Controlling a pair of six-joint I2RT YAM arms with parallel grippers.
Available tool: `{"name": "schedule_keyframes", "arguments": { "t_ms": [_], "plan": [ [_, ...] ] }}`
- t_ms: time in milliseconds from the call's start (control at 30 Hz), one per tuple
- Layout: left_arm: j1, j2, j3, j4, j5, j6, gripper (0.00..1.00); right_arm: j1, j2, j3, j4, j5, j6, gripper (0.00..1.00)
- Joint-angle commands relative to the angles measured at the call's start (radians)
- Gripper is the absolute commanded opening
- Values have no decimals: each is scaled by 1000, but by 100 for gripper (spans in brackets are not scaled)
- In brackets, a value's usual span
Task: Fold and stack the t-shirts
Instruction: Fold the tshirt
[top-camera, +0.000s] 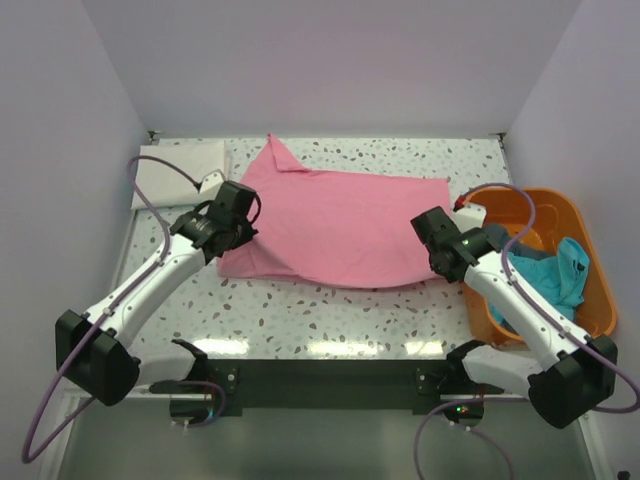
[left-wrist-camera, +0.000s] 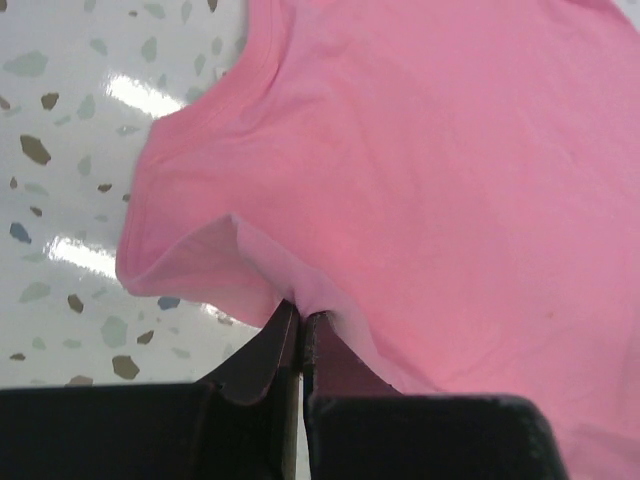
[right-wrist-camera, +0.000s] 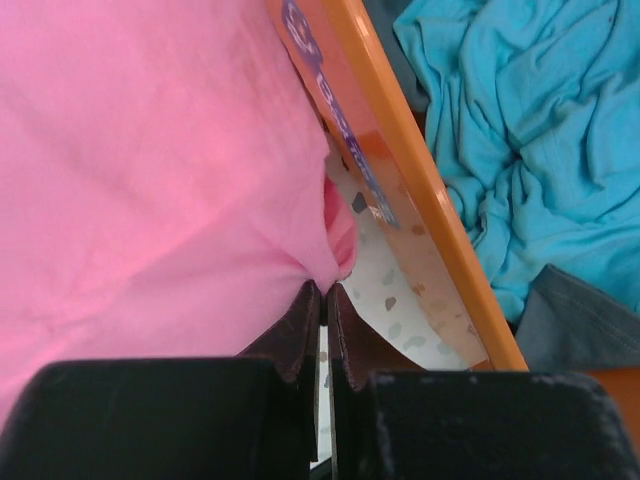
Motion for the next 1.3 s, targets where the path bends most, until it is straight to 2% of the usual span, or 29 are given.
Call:
{"name": "schedule_keyframes", "arguments": {
  "t_ms": [0,200,600,667,700,733,767,800,833,867,967,1000,1033,1100,1167,1200,1267],
  "plan": [
    [41,64,82,119,-39,81,0,-7,58,83,54,105,-25,0],
    [88,199,145,245,32,194,0,-44,148,137,100,128,-63,0],
    [144,459,272,319,50,226,0,-87,372,235,130,193,-77,0],
    [150,495,289,331,52,226,8,-87,404,255,127,208,-74,0],
    [150,506,295,340,64,246,19,-87,418,264,126,216,-71,1],
    [150,513,301,351,59,252,25,-87,427,269,126,223,-68,2],
    [151,535,320,366,56,259,35,-87,438,279,124,230,-66,4],
    [151,545,337,363,58,271,62,-87,464,292,117,256,-60,7],
    [154,565,355,352,56,272,75,-87,473,302,98,268,-52,11],
    [156,570,383,346,56,282,98,-87,487,327,87,276,-49,15],
    [157,561,406,326,61,298,100,-89,513,364,49,280,-48,37],
    [157,550,403,326,68,300,100,-86,504,365,49,267,-54,56],
    [157,523,394,334,70,302,100,-86,497,362,66,257,-74,63],
    [157,497,360,339,76,308,100,-86,475,347,86,224,-94,70],
    [157,454,325,332,76,303,100,-76,434,326,135,162,-130,73],
    [157,441,314,326,76,300,100,-75,420,318,155,133,-150,82],
    [156,401,274,323,85,299,100,-57,380,296,211,66,-196,90]
  ]
}}
